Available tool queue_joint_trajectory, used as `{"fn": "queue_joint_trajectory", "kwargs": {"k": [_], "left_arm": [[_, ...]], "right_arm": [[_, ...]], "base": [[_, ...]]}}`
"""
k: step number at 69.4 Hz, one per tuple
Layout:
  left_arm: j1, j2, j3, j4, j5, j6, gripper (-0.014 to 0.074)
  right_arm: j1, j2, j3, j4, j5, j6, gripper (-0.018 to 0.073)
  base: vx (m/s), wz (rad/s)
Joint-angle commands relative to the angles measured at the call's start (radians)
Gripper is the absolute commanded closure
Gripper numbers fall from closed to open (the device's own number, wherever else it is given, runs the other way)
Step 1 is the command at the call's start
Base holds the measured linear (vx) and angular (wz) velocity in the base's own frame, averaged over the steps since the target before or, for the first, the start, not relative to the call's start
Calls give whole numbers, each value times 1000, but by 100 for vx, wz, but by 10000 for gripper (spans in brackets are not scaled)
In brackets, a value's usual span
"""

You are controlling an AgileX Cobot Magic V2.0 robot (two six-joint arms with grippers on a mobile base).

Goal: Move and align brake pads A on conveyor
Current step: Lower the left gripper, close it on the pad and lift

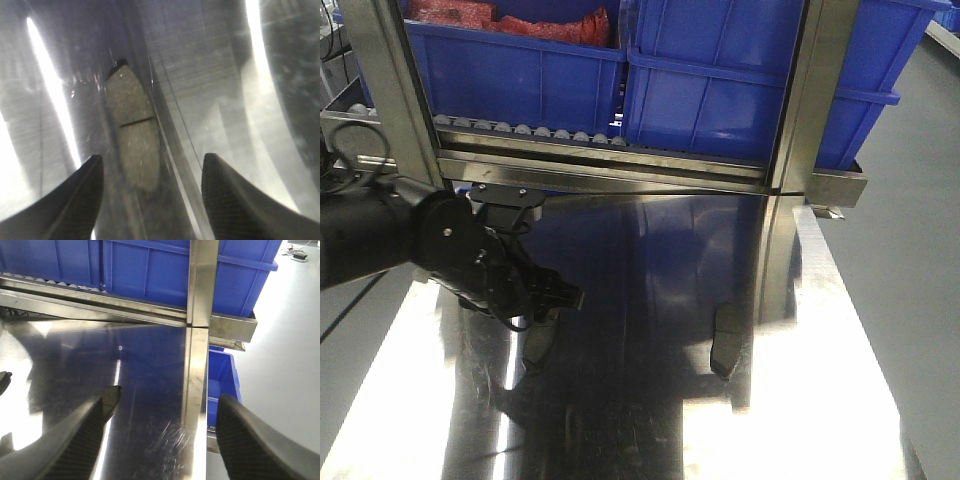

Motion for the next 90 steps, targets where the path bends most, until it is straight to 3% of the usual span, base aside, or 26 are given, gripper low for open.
{"fn": "queue_joint_trajectory", "kwargs": {"k": [1,23,31,48,62,77,90], "left_arm": [[-5,5,-59,-3,-44,-23,183],[-3,123,-146,2,5,-26,114],[-2,145,-166,13,3,-85,112],[-2,186,-208,117,70,-201,112],[-2,193,-211,101,57,-202,112],[-2,253,-259,91,142,-204,112],[-2,254,-268,67,139,-205,120]], "right_arm": [[-4,15,-28,-11,-71,-4,91],[-4,15,-28,-11,-71,-4,91],[-4,15,-28,-11,-71,-4,91],[-4,15,-28,-11,-71,-4,91],[-4,15,-28,-11,-71,-4,91],[-4,15,-28,-11,-71,-4,91],[-4,15,-28,-11,-71,-4,91]], "base": [[0,0],[0,0],[0,0],[0,0],[0,0],[0,0],[0,0]]}}
